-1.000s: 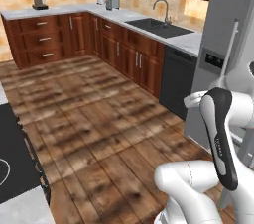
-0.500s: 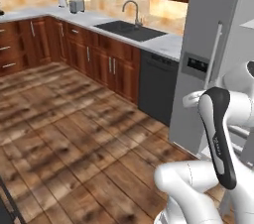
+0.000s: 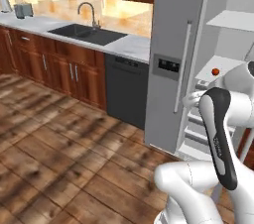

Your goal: Retrieve the peach and apple from the fridge and place them into the bowl on the dining table.

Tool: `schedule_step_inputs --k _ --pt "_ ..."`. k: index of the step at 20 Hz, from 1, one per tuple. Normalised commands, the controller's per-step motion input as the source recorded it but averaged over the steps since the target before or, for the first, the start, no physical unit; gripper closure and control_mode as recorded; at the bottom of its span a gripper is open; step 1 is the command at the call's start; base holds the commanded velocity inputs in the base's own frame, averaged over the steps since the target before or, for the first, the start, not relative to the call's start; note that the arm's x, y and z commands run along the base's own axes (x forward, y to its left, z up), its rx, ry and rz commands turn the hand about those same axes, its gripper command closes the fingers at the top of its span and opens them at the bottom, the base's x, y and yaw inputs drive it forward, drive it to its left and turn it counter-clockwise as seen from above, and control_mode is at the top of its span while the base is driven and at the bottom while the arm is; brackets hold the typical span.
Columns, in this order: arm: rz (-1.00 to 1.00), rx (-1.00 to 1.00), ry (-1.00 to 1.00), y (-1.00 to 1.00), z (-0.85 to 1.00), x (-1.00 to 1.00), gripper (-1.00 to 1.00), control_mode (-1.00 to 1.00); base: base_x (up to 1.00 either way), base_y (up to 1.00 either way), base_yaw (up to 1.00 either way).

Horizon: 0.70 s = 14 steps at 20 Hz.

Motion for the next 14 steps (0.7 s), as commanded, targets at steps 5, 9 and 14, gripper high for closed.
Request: schedule_step_inputs --k 5,9,14 --pt "0.00 0.00 0.00 0.00 0.00 0.00 -1.00 1.00 0.54 0.04 -0.47" --pt "0.00 0.00 0.00 0.00 0.00 0.00 -1.00 1.00 0.53 0.15 -0.48" --pt "0.00 0.00 0.00 0.00 0.00 0.00 -1.00 1.00 0.60 0.39 -0.50"
